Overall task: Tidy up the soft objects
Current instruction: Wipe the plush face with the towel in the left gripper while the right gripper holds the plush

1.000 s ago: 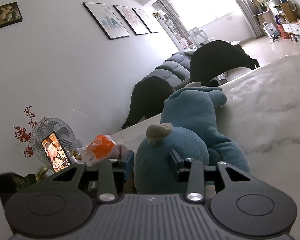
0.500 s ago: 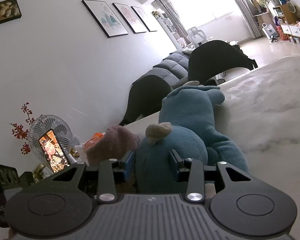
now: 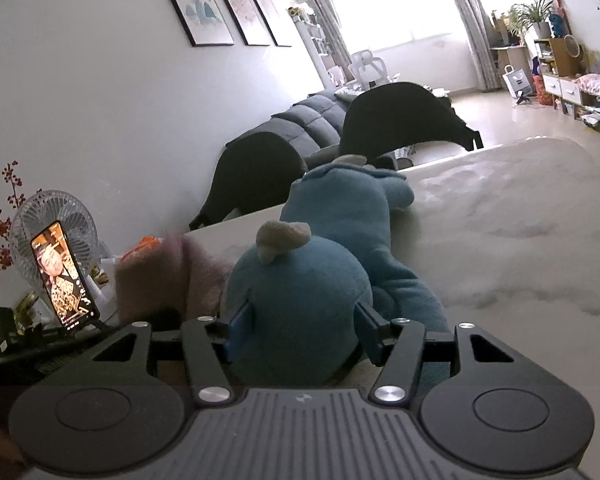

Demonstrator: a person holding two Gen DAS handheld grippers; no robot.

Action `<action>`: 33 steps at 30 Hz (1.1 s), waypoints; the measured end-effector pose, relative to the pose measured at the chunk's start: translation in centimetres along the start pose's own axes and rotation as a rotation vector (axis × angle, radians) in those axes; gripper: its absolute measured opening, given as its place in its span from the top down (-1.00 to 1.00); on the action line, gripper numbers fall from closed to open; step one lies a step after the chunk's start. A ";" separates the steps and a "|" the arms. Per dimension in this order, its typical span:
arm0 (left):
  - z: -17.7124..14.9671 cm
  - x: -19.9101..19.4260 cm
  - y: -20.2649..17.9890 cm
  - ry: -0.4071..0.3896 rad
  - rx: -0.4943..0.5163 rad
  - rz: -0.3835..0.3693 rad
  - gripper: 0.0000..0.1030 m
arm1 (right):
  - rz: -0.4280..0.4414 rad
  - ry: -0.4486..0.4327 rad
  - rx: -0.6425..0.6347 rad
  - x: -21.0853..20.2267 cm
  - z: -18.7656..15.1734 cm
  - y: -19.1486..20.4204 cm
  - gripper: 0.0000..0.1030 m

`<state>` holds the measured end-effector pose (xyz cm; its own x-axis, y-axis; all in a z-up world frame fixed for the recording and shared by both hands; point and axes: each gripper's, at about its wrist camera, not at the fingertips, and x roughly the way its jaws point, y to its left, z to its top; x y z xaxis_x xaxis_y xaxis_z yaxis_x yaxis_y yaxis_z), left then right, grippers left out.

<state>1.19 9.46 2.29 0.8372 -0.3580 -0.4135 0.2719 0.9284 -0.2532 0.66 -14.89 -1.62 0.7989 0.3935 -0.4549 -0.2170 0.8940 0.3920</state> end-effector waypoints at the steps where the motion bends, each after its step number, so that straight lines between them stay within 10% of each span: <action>1: 0.0 0.2 -0.4 0.001 0.010 -0.014 0.62 | 0.002 0.005 0.000 0.1 -0.1 0.0 -0.16; 19: -2.0 1.2 3.1 0.090 -0.053 0.103 0.62 | 0.012 0.020 0.016 0.7 -0.5 0.1 -0.18; 33: -1.6 1.4 -0.3 0.041 0.025 -0.045 0.61 | -0.016 0.020 0.010 0.7 -0.5 0.3 -0.23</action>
<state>1.48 8.51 0.37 0.8040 -0.4025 -0.4377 0.3210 0.9134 -0.2503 0.86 -14.23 -2.20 0.7910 0.3837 -0.4766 -0.1988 0.8978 0.3929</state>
